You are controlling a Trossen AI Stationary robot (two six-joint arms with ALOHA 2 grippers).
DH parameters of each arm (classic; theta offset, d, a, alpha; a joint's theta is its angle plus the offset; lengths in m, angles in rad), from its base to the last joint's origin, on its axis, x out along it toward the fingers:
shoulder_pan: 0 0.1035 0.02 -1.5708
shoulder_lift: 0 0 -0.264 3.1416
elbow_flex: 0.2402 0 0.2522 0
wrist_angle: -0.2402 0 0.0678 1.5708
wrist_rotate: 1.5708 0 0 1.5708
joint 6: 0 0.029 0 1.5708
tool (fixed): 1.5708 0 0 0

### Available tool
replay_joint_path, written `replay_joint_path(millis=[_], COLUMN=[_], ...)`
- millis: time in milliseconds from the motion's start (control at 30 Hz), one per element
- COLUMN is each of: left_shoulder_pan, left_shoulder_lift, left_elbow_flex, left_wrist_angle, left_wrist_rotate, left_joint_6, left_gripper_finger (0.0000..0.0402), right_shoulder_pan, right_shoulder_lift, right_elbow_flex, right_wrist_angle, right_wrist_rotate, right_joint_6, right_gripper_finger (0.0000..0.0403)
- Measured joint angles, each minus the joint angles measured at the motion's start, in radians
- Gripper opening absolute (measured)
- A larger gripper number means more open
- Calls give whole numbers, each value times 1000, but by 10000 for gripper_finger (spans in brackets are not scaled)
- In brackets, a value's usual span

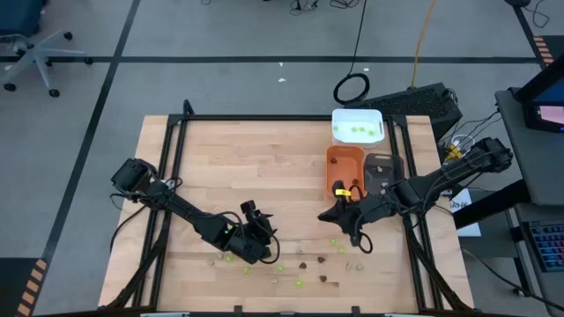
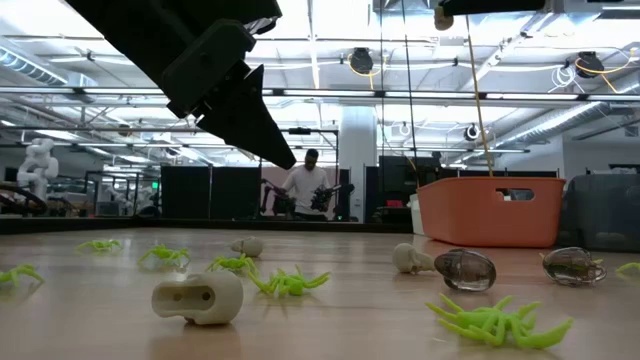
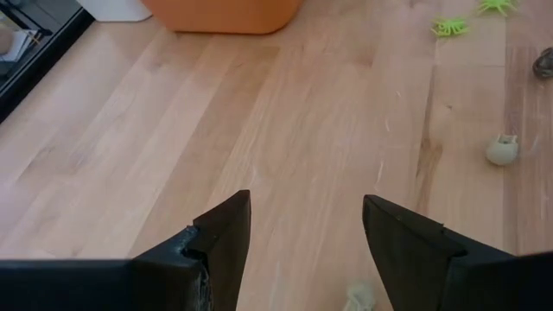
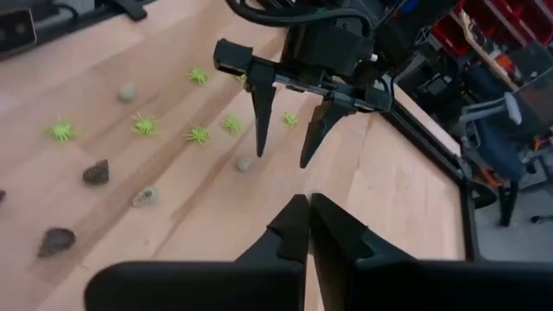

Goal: Sort Halloween decoration
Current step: Put the white skull toy into the black bin

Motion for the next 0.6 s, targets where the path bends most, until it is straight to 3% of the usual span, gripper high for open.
replay_joint_path(millis=[600], left_shoulder_pan=[-20], left_shoulder_lift=[0], left_elbow_flex=[0], left_wrist_angle=[7], left_wrist_rotate=[1], left_joint_6=[-29], left_gripper_finger=[223], right_shoulder_pan=[0], right_shoulder_lift=[0], right_elbow_flex=[1], right_wrist_angle=[5], right_wrist_rotate=[-3], right_joint_6=[543], right_gripper_finger=[0])
